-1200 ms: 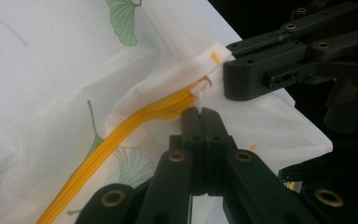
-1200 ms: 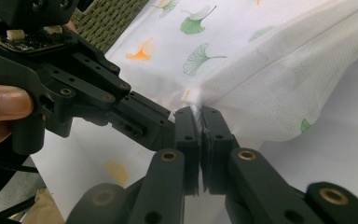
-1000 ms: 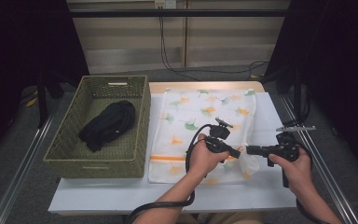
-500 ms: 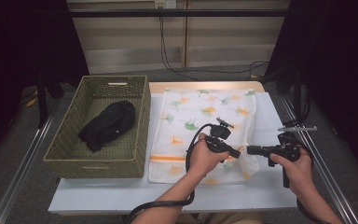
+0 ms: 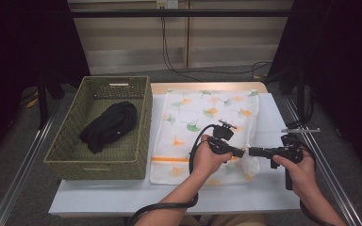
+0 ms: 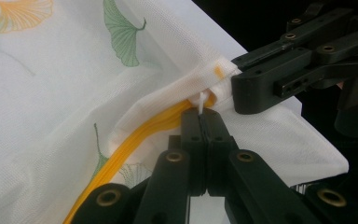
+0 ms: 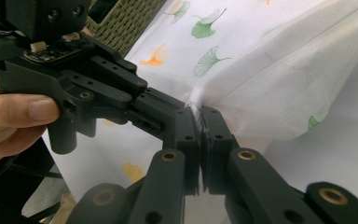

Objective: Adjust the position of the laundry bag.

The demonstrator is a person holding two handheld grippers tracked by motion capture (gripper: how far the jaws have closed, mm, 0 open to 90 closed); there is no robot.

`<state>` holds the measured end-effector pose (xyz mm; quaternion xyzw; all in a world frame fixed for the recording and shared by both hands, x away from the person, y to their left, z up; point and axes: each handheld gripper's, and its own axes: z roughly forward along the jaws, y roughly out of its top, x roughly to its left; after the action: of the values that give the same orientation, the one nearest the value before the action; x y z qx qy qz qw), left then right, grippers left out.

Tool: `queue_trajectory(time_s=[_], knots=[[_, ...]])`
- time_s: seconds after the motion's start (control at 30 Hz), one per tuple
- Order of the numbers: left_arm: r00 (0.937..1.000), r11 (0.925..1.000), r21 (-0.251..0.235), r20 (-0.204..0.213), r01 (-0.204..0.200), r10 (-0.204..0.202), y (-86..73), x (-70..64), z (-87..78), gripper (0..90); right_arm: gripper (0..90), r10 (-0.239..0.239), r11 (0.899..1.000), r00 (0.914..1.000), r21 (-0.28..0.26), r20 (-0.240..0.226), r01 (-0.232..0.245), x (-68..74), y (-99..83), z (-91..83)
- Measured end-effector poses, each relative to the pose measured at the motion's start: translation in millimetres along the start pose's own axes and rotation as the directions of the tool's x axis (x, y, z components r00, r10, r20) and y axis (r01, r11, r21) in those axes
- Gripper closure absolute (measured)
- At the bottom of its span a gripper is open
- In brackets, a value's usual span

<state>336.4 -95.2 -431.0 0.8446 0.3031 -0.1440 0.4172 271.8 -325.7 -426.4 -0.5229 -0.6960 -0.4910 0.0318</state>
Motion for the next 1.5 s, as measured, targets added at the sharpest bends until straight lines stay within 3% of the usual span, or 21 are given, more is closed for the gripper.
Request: queue_trajectory(time_s=[0.2,0.27,0.37,0.47,0.57,0.63,0.83,1.13,1.4,1.5], knots=[[1.0000,1.0000,-0.007,0.005,0.003,-0.003,-1.4,2.2,1.1,89.5,87.5,-0.002,1.000,0.9999,0.002,-0.011,0.002,1.0,-0.3,1.4],[0.9996,0.9997,-0.004,0.011,0.025,-0.025,-1.4,1.8,0.7,90.0,87.5,0.003,1.000,0.9999,0.002,-0.015,-0.002,1.4,-0.2,1.1],[0.9995,0.9990,0.031,0.007,0.031,-0.031,-0.3,0.2,-2.3,90.0,87.5,0.006,1.000,0.9999,-0.002,-0.013,-0.006,1.3,-0.4,0.6],[0.9987,0.9984,0.035,0.023,0.044,-0.045,0.2,-0.1,-4.4,90.0,87.6,0.005,1.000,1.0000,-0.014,0.002,-0.005,1.6,0.1,-1.7],[0.9996,0.9969,0.074,0.004,0.027,-0.027,0.5,-1.7,-5.1,90.0,87.6,0.007,1.000,0.9999,-0.015,0.008,-0.007,2.3,0.2,-1.9],[0.9993,0.9957,0.086,0.014,0.033,-0.035,-0.2,0.0,-6.3,90.0,87.7,0.007,1.000,0.9999,-0.012,0.014,-0.007,3.0,0.2,-1.9],[0.9975,0.9951,0.078,0.031,0.062,-0.064,-1.9,1.5,-9.2,90.0,87.8,0.013,1.000,0.9998,-0.012,0.016,-0.013,1.7,0.1,-3.6],[0.9980,0.9940,0.093,0.020,0.058,-0.060,-2.0,3.1,-14.8,90.0,87.9,-0.015,1.000,0.9971,-0.022,0.075,0.017,3.0,1.1,-8.2],[0.9975,0.9933,0.099,0.031,0.060,-0.063,-1.5,3.9,-15.7,90.0,87.9,-0.016,1.000,0.9964,-0.021,0.083,0.017,3.6,0.9,-10.2],[0.9984,0.9937,0.099,0.013,0.053,-0.054,0.0,1.3,-15.3,90.0,87.9,-0.011,1.000,0.9954,-0.025,0.095,0.014,4.4,0.5,-11.4]])
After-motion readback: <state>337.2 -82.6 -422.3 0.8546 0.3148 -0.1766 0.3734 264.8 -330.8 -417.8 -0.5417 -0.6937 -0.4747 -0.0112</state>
